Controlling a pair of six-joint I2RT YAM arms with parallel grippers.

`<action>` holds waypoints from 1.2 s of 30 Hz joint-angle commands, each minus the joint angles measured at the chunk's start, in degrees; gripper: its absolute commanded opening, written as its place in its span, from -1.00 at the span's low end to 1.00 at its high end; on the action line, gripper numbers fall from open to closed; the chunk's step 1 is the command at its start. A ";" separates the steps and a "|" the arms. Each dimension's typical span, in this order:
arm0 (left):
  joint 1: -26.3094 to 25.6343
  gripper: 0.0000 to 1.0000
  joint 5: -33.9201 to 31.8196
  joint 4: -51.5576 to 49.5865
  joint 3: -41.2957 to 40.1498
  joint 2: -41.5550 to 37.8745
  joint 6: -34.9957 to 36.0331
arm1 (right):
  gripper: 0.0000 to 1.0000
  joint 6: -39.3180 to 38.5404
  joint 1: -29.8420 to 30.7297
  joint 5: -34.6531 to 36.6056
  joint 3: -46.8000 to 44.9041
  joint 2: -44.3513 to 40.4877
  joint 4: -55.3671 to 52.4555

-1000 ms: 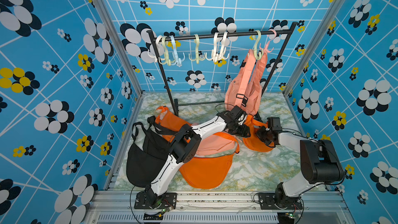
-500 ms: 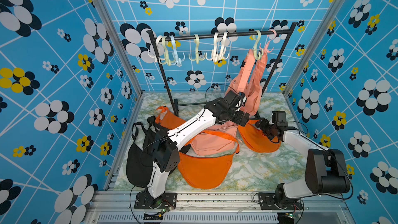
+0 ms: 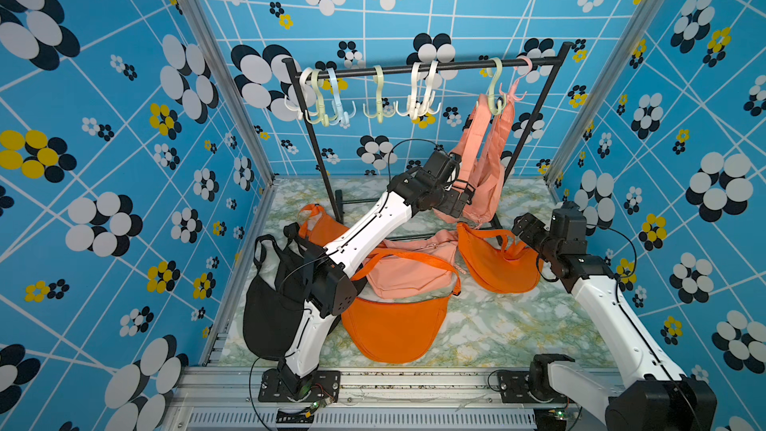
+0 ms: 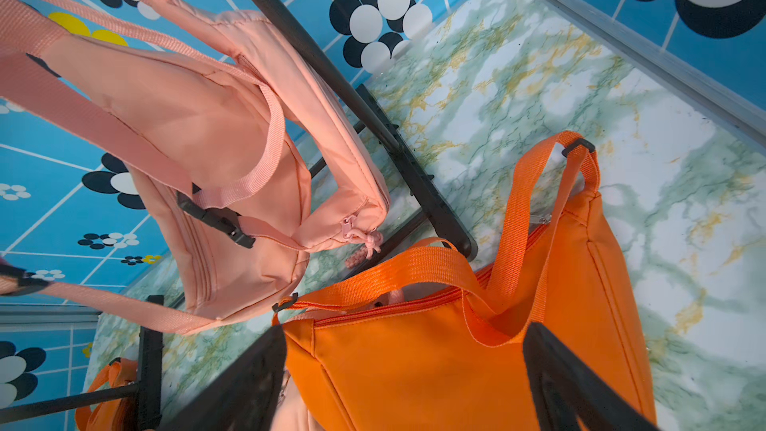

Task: Take the bag off the hook
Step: Place the bag at the center of the board, then pick up the bag from the hook.

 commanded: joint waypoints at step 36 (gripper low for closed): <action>11.36 0.08 25.26 22.78 -35.14 -22.62 -13.22 | 0.71 -14.88 18.89 -4.48 38.76 27.93 -1.99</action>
